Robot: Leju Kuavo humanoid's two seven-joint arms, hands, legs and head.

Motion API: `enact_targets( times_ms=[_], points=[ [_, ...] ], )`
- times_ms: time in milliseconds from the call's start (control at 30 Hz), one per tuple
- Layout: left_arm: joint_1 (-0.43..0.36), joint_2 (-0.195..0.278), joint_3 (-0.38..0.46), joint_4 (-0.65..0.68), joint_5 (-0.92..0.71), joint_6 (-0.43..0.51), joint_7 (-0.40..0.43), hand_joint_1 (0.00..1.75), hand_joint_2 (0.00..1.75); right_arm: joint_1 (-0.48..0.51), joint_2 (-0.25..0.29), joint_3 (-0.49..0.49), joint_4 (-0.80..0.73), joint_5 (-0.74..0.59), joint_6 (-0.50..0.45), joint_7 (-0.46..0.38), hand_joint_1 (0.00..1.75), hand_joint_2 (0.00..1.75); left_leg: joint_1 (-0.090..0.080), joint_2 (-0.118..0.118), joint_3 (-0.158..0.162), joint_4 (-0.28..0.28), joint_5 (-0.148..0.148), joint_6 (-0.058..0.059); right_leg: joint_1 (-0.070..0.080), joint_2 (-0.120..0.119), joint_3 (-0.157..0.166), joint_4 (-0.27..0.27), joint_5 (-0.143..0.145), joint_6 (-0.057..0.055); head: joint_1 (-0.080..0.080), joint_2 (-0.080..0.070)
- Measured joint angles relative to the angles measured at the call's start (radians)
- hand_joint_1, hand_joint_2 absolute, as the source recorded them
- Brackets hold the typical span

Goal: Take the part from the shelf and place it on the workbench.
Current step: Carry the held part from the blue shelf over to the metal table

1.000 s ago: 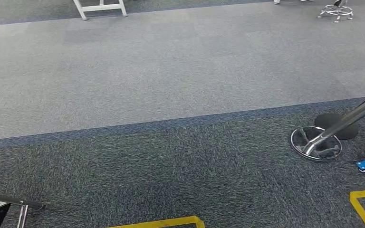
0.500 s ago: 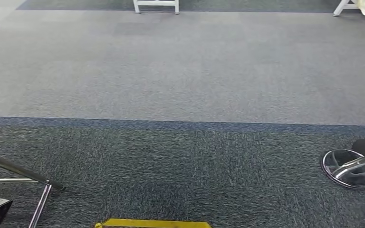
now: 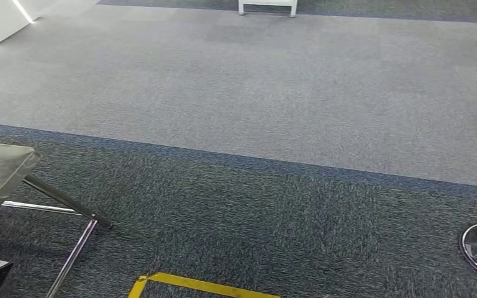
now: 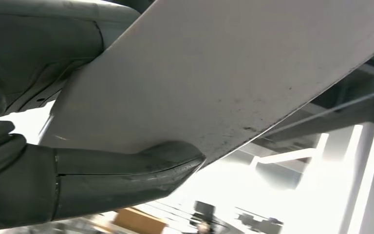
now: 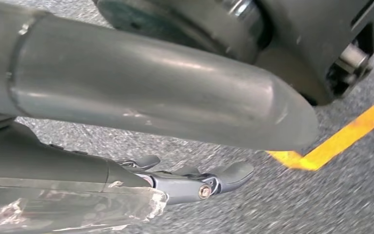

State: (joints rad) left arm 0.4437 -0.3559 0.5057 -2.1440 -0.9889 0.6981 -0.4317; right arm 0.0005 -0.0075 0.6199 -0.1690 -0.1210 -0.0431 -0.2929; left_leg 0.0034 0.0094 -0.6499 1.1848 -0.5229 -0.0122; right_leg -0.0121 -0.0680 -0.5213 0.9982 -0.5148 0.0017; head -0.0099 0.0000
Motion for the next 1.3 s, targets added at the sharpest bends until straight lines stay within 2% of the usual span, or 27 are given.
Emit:
enact_targets(
  times_ms=[33, 100, 133, 200, 233, 267, 333, 367, 400, 433, 467, 500, 567, 633, 700, 767, 833, 900, 933, 967, 1000, 1067, 1133, 1167, 1200, 1233, 1300],
  points=[
    [-0.001, 0.0, 0.005, -0.003, -0.004, 0.0, 0.006, 1.75, 1.75, 0.0, 0.0, 0.002, 0.0, 0.0, 0.0, 0.0, 0.0, 0.0, -0.004, 0.025, 0.036, -0.067, 0.027, 0.005, 0.002, -0.011, 0.005, 0.0, -0.004, 0.003, 0.0, 0.0],
    [-0.005, 0.0, 0.014, -0.006, -0.007, 0.0, 0.015, 1.75, 1.75, -0.001, 0.002, 0.005, 0.0, -0.001, 0.0, 0.001, 0.0, 0.0, -0.013, 0.063, 0.082, -0.155, 0.047, 0.017, 0.007, -0.031, 0.01, 0.002, -0.011, 0.012, 0.001, 0.0],
    [-0.007, 0.0, 0.019, -0.007, -0.008, 0.0, 0.02, 1.75, 1.75, -0.002, 0.002, 0.006, 0.0, -0.001, -0.001, 0.001, 0.0, 0.0, -0.017, 0.068, 0.085, -0.168, 0.043, 0.023, 0.009, -0.043, 0.012, 0.002, -0.014, 0.016, 0.001, 0.0],
    [-0.006, 0.0, 0.032, -0.008, -0.011, 0.0, 0.033, 1.75, 1.75, -0.006, 0.002, 0.007, 0.0, -0.002, -0.003, 0.002, 0.0, 0.0, -0.016, 0.045, 0.084, -0.176, 0.045, 0.034, 0.009, -0.059, 0.018, 0.001, -0.02, 0.027, 0.001, 0.0],
    [-0.005, 0.0, 0.037, -0.008, -0.014, 0.0, 0.038, 1.75, 1.75, -0.008, 0.002, 0.007, 0.0, -0.002, -0.005, 0.002, 0.0, 0.0, -0.012, 0.034, 0.086, -0.18, 0.048, 0.04, 0.008, -0.044, 0.016, 0.01, -0.03, 0.032, 0.002, 0.0],
    [-0.005, 0.0, 0.041, -0.007, -0.017, 0.0, 0.042, 1.75, 1.75, -0.01, 0.002, 0.007, -0.001, -0.002, -0.006, 0.003, 0.0, 0.0, -0.009, 0.022, 0.089, -0.184, 0.051, 0.046, 0.006, -0.017, 0.005, 0.038, -0.049, 0.036, 0.004, 0.0],
    [-0.008, -0.002, 0.044, -0.007, -0.02, 0.001, 0.045, 1.75, 1.75, -0.008, 0.002, 0.007, -0.001, -0.002, -0.008, 0.004, 0.0, 0.0, -0.005, -0.001, 0.091, -0.187, 0.053, 0.053, 0.003, 0.045, -0.05, 0.156, -0.109, 0.041, 0.01, 0.0],
    [-0.01, -0.002, 0.045, -0.007, -0.02, 0.0, 0.045, 1.75, 1.75, -0.006, 0.003, 0.008, -0.001, -0.002, -0.008, 0.005, 0.0, 0.0, -0.005, -0.016, 0.09, -0.186, 0.053, 0.055, 0.002, 0.059, -0.085, 0.225, -0.136, 0.042, 0.012, 0.0],
    [-0.01, -0.003, 0.046, -0.006, -0.021, 0.0, 0.044, 1.75, 1.75, -0.004, 0.003, 0.008, -0.001, -0.002, -0.008, 0.006, 0.0, 0.0, -0.006, -0.03, 0.091, -0.186, 0.053, 0.055, 0.001, 0.064, -0.113, 0.273, -0.147, 0.044, 0.012, 0.0],
    [-0.011, -0.003, 0.047, -0.006, -0.022, 0.0, 0.043, 1.75, 1.75, -0.002, 0.003, 0.009, -0.001, -0.002, -0.008, 0.008, 0.0, 0.0, -0.006, -0.046, 0.092, -0.186, 0.052, 0.055, 0.001, 0.066, -0.126, 0.286, -0.137, 0.044, 0.012, 0.0],
    [-0.011, -0.003, 0.049, -0.006, -0.023, 0.0, 0.043, 1.75, 1.75, -0.001, 0.003, 0.009, 0.0, -0.002, -0.009, 0.011, 0.0, 0.0, -0.006, -0.061, 0.094, -0.185, 0.052, 0.054, 0.001, 0.069, -0.119, 0.259, -0.108, 0.044, 0.013, 0.0],
    [-0.011, -0.003, 0.051, -0.006, -0.025, 0.0, 0.043, 1.75, 1.75, -0.001, 0.003, 0.01, 0.0, -0.002, -0.009, 0.013, 0.0, 0.0, -0.005, -0.075, 0.097, -0.185, 0.051, 0.052, 0.0, 0.077, -0.095, 0.196, -0.064, 0.043, 0.013, 0.0],
    [-0.012, -0.003, 0.054, -0.006, -0.028, 0.0, 0.043, 1.75, 1.75, -0.001, 0.003, 0.011, 0.0, -0.002, -0.01, 0.015, 0.0, 0.0, -0.005, -0.101, 0.1, -0.182, 0.047, 0.044, -0.005, 0.119, -0.038, 0.063, -0.006, 0.04, 0.012, 0.0],
    [-0.013, -0.003, 0.057, -0.006, -0.029, 0.0, 0.044, 1.75, 1.75, -0.001, 0.003, 0.013, 0.0, -0.002, -0.01, 0.015, 0.0, 0.0, -0.004, -0.121, 0.093, -0.178, 0.048, 0.032, -0.006, 0.145, -0.01, 0.009, 0.0, 0.035, 0.011, 0.0],
    [-0.012, -0.003, 0.06, -0.006, -0.028, 0.0, 0.044, 1.75, 1.75, -0.002, 0.004, 0.014, -0.001, -0.002, -0.01, 0.014, 0.0, 0.0, 0.0, -0.135, 0.086, -0.177, 0.05, 0.021, -0.005, 0.126, -0.004, 0.004, 0.002, 0.025, 0.011, 0.0],
    [-0.011, -0.003, 0.063, -0.006, -0.027, 0.0, 0.044, 1.75, 1.75, -0.002, 0.006, 0.015, -0.001, -0.002, -0.01, 0.013, 0.0, 0.0, -0.001, -0.096, 0.07, -0.148, 0.029, 0.011, -0.006, 0.102, -0.001, -0.002, 0.004, 0.014, 0.007, 0.0],
    [-0.013, -0.002, 0.064, -0.006, -0.024, 0.0, 0.044, 1.75, 1.75, 0.0, 0.007, 0.016, -0.001, -0.002, -0.011, 0.012, 0.0, 0.0, -0.002, -0.037, 0.022, -0.047, -0.027, 0.003, -0.006, 0.075, 0.001, -0.005, 0.003, 0.005, 0.002, 0.0],
    [-0.014, -0.002, 0.063, -0.006, -0.02, 0.0, 0.044, 1.75, 1.75, 0.002, 0.007, 0.016, 0.0, -0.002, -0.012, 0.013, 0.0, 0.0, 0.002, -0.02, -0.037, 0.072, -0.073, -0.002, -0.003, 0.046, 0.002, -0.004, -0.001, 0.001, 0.001, 0.0],
    [-0.013, -0.002, 0.064, -0.006, -0.018, 0.0, 0.044, 1.75, 1.75, 0.002, 0.007, 0.016, 0.0, -0.002, -0.012, 0.013, 0.0, 0.0, 0.003, -0.018, -0.051, 0.097, -0.072, -0.003, -0.003, 0.031, 0.004, -0.004, -0.004, 0.001, 0.001, 0.0],
    [-0.013, -0.002, 0.064, -0.006, -0.017, 0.0, 0.045, 1.75, 1.75, 0.002, 0.007, 0.016, 0.0, -0.002, -0.012, 0.013, 0.0, 0.0, 0.004, -0.015, -0.045, 0.085, -0.051, -0.003, -0.002, 0.017, 0.007, -0.004, -0.007, 0.001, 0.001, 0.0],
    [-0.012, -0.002, 0.064, -0.006, -0.016, 0.0, 0.045, 1.75, 1.75, 0.001, 0.008, 0.016, 0.0, -0.002, -0.012, 0.013, 0.0, 0.0, 0.003, -0.007, -0.02, 0.037, -0.016, -0.001, -0.002, 0.004, 0.012, -0.004, -0.01, 0.002, 0.001, 0.0],
    [-0.013, -0.001, 0.064, -0.006, -0.016, 0.0, 0.045, 1.75, 1.75, 0.001, 0.008, 0.016, 0.0, -0.002, -0.012, 0.013, 0.0, 0.0, -0.005, 0.046, 0.047, -0.093, 0.041, 0.01, 0.001, -0.019, 0.021, -0.004, -0.019, 0.008, 0.0, 0.0],
    [-0.014, -0.001, 0.063, -0.006, -0.017, 0.0, 0.045, 1.75, 1.75, 0.0, 0.008, 0.016, 0.0, -0.002, -0.013, 0.013, 0.0, 0.0, -0.016, 0.088, 0.08, -0.161, 0.048, 0.022, 0.007, -0.042, 0.027, -0.003, -0.029, 0.019, 0.0, 0.0],
    [-0.014, -0.001, 0.063, -0.006, -0.017, 0.0, 0.046, 1.75, 1.75, -0.001, 0.008, 0.016, 0.0, -0.002, -0.013, 0.014, 0.0, 0.0, -0.02, 0.086, 0.08, -0.167, 0.042, 0.027, 0.01, -0.056, 0.03, -0.004, -0.032, 0.024, 0.0, 0.0],
    [-0.012, -0.001, 0.064, -0.006, -0.017, 0.0, 0.046, 1.75, 1.75, -0.002, 0.008, 0.016, -0.001, -0.002, -0.014, 0.014, 0.0, 0.0, -0.018, 0.071, 0.079, -0.17, 0.043, 0.032, 0.01, -0.068, 0.037, -0.006, -0.035, 0.03, 0.0, 0.0],
    [-0.01, -0.001, 0.064, -0.006, -0.017, 0.001, 0.047, 1.75, 1.75, -0.004, 0.008, 0.016, -0.001, -0.002, -0.014, 0.014, 0.0, 0.0, -0.016, 0.058, 0.08, -0.174, 0.046, 0.037, 0.009, -0.062, 0.04, -0.003, -0.04, 0.035, 0.001, 0.0],
    [-0.01, -0.002, 0.064, -0.006, -0.016, 0.001, 0.048, 1.75, 1.75, -0.006, 0.008, 0.016, -0.001, -0.002, -0.014, 0.013, 0.0, 0.0, -0.01, 0.031, 0.083, -0.18, 0.051, 0.049, 0.005, -0.005, 0.017, 0.053, -0.077, 0.043, 0.005, 0.0]
  ],
)
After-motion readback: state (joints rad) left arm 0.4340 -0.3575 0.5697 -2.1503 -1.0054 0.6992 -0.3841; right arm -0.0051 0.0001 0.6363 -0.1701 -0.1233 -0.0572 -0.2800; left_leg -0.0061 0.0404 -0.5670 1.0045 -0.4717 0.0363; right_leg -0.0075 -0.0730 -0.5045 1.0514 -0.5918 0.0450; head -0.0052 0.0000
